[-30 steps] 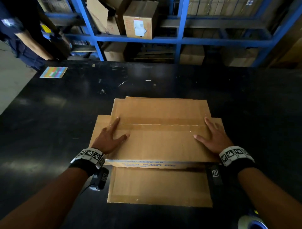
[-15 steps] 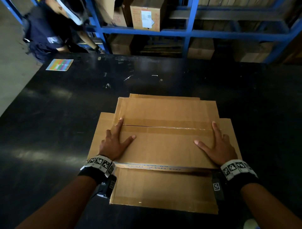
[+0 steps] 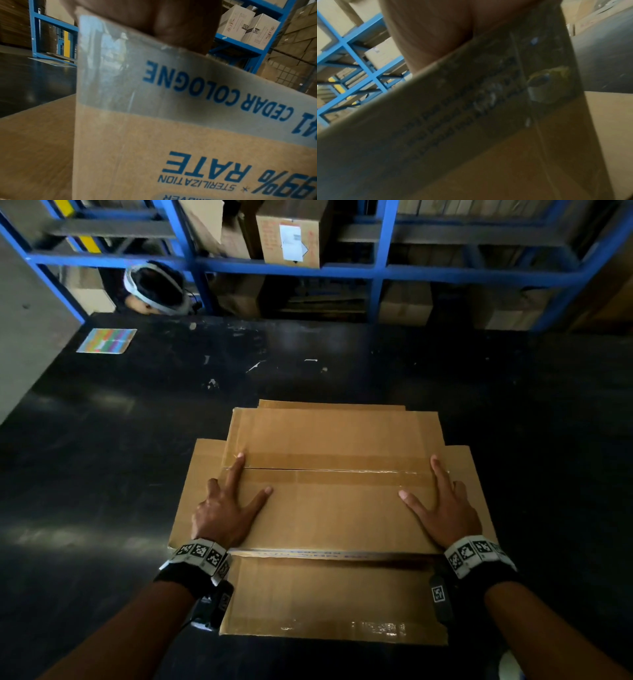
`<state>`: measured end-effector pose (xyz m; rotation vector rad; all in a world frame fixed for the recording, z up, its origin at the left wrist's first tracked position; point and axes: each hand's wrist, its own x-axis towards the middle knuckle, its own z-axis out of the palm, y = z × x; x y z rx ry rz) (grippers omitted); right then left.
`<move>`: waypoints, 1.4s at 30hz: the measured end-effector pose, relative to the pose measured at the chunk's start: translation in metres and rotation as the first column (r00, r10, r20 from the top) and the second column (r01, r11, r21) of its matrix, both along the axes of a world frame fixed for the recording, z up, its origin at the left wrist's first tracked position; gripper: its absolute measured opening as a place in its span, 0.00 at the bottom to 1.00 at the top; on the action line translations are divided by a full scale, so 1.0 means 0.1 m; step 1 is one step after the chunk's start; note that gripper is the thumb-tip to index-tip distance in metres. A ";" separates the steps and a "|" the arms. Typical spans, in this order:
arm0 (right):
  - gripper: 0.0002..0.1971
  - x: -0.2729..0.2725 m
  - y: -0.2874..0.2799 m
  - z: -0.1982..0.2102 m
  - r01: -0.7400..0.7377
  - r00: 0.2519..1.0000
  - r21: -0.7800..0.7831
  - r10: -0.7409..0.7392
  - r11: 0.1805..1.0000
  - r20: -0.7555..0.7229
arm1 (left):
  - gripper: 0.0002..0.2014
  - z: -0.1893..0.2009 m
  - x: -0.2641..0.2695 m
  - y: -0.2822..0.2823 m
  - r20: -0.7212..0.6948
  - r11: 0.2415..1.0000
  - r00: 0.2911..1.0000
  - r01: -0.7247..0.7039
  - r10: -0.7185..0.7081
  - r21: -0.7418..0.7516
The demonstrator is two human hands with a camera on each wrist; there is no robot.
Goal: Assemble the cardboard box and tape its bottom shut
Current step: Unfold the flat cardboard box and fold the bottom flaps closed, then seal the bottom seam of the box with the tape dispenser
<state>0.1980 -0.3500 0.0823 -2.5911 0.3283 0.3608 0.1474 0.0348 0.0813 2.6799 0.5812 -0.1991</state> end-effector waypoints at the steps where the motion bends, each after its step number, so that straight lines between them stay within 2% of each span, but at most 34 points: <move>1: 0.50 0.00 0.00 -0.01 0.000 1.000 0.003 0.000 1.000 0.006 | 0.44 0.00 0.00 0.00 0.003 1.000 1.000 -0.001 0.001 -0.001; 7: 0.49 0.04 -0.02 -0.05 0.003 1.000 0.018 -0.004 1.000 0.018 | 0.44 -0.01 0.03 0.02 -0.001 1.000 1.000 -0.009 0.009 -0.012; 11: 0.49 0.04 -0.03 -0.05 0.003 1.000 0.024 -0.003 1.000 0.018 | 0.44 -0.02 0.03 0.03 0.019 0.995 0.999 -0.027 0.029 -0.091; 13: 0.50 0.04 -0.03 -0.05 -0.001 1.000 0.029 0.000 1.000 0.019 | 0.45 -0.01 0.02 -0.01 0.087 0.998 0.995 -0.033 0.038 -0.060; 16: 0.50 0.04 -0.04 -0.05 0.002 1.000 0.038 -0.002 0.999 0.018 | 0.43 0.03 0.04 -0.21 0.269 0.992 0.957 0.090 -0.111 0.087; 20: 0.49 0.03 -0.03 -0.05 0.008 1.000 0.045 -0.008 0.999 0.002 | 0.41 0.01 0.10 -0.92 0.295 0.902 0.856 0.427 -0.425 0.060; 23: 0.44 -0.03 0.00 -0.09 0.006 1.000 0.038 -0.007 0.999 0.020 | 0.38 0.00 0.16 -1.53 0.269 0.805 0.768 0.590 -0.581 0.053; 27: 0.32 -0.12 0.04 -0.12 0.005 0.997 0.050 -0.009 0.999 0.076 | 0.36 -0.09 0.20 -2.14 0.155 0.748 0.733 0.655 -0.663 0.103; 30: 0.31 -0.13 0.01 -0.14 0.014 0.996 0.092 -0.022 0.996 0.082 | 0.35 -0.24 0.17 -2.26 0.070 0.735 0.738 0.650 -0.671 0.191; 34: 0.36 -0.27 -0.20 -0.12 0.142 0.988 0.313 -0.156 0.939 0.020 | 0.34 -0.25 0.21 -2.23 0.098 0.747 0.743 0.644 -0.662 0.165; 36: 0.35 -0.46 -0.38 -0.15 0.224 0.969 0.345 -0.246 0.912 0.019 | 0.34 -0.25 0.22 -2.23 0.095 0.746 0.743 0.645 -0.663 0.165; 39: 0.33 -0.90 -0.75 -0.30 0.318 0.905 0.318 -0.386 0.893 0.179 | 0.34 -0.25 0.21 -2.23 0.115 0.750 0.743 0.639 -0.659 0.172; 42: 0.32 -1.39 -1.19 -0.46 0.492 0.813 0.162 -0.518 0.855 0.267 | 0.34 -0.25 0.21 -2.24 0.138 0.755 0.744 0.632 -0.654 0.177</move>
